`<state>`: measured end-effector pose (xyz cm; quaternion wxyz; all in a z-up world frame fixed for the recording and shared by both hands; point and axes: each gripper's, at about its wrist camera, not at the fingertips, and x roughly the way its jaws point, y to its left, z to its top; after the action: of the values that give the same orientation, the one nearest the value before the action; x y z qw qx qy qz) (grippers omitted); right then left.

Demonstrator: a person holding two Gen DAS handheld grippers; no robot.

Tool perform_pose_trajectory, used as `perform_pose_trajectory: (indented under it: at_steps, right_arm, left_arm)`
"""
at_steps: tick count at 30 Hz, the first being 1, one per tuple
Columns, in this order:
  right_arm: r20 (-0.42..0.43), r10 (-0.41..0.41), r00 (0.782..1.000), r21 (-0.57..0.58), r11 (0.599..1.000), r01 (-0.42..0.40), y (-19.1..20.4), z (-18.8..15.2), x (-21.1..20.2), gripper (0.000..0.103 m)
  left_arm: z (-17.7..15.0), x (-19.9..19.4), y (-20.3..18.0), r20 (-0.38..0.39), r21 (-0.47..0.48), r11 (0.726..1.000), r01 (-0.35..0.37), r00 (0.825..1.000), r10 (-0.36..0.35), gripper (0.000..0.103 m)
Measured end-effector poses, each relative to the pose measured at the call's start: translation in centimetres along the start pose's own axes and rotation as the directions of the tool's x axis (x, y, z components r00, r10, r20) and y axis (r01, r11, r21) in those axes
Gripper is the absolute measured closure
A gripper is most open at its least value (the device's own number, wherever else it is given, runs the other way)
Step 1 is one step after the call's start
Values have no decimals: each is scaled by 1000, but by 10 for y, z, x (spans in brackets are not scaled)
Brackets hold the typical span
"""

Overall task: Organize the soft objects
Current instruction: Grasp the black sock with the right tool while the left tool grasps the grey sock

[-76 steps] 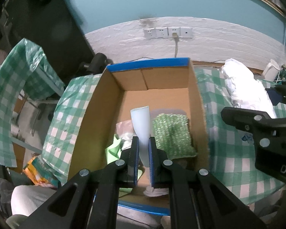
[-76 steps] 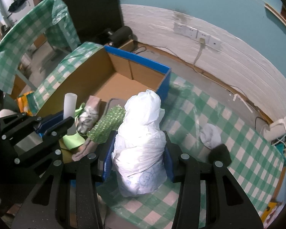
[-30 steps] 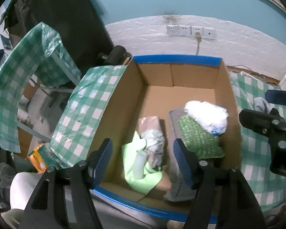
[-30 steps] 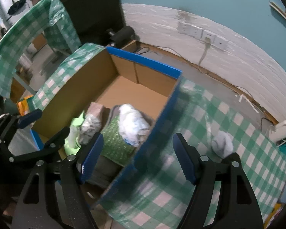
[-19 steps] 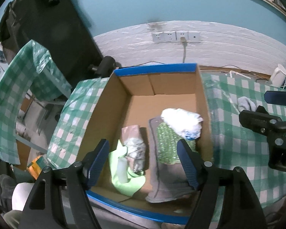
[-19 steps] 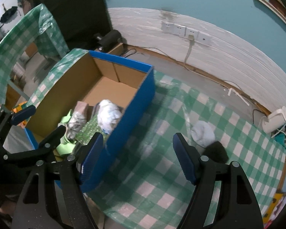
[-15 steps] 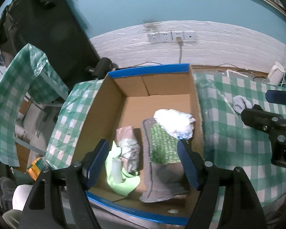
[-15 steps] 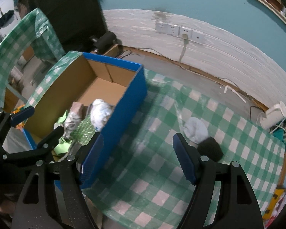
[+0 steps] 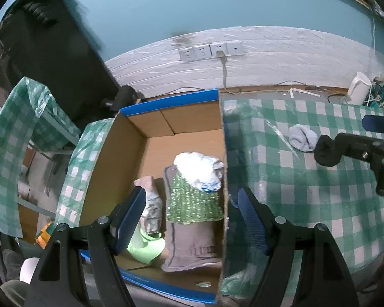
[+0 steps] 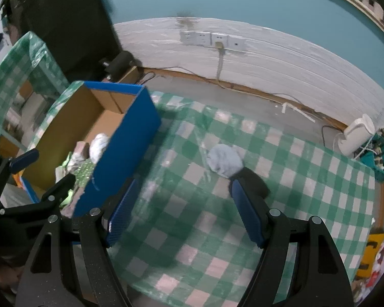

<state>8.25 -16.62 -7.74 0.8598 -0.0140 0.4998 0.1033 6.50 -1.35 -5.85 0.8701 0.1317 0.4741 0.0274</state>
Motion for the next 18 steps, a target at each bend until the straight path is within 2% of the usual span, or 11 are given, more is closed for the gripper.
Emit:
perform_pose_trajectory:
  at_steps: [18]
  right_arm:
    - [-39,-78,996,85,993,81,-74,-23,9,27]
  left_arm:
    - [12,8,-59,-23,78,997,19,1000,-17,25]
